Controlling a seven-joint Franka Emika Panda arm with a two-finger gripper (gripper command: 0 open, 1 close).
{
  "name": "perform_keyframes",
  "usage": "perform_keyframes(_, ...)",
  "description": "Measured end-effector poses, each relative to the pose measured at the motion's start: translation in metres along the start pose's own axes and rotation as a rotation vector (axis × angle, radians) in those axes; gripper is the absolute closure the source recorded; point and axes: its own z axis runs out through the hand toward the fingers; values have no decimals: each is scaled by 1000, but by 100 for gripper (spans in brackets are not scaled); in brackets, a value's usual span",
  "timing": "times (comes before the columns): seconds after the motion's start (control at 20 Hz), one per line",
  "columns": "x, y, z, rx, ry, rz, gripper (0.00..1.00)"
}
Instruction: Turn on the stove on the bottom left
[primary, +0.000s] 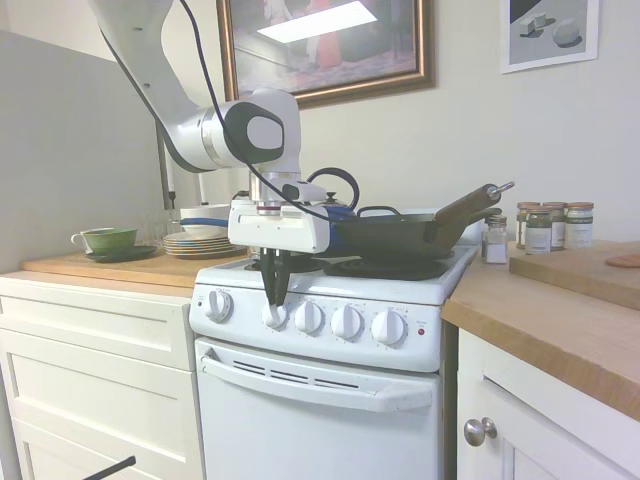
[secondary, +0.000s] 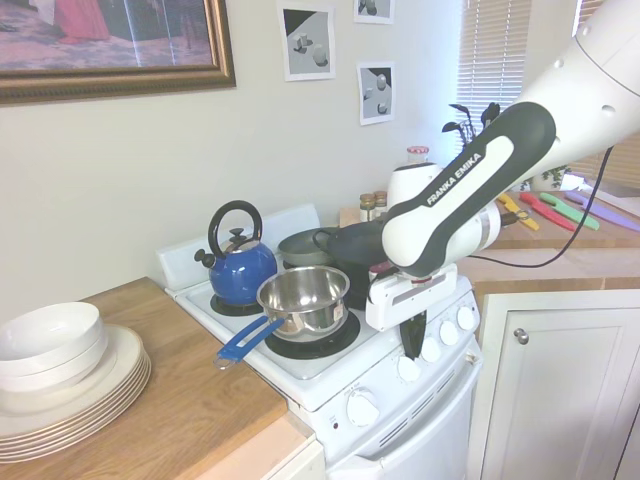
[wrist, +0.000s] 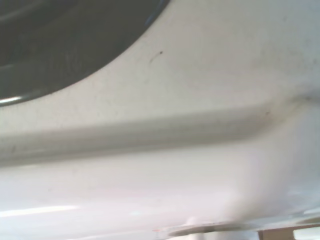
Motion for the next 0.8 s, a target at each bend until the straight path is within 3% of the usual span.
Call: perform_keyframes(0.8,-4,-4,0,1,-3,-5,100)
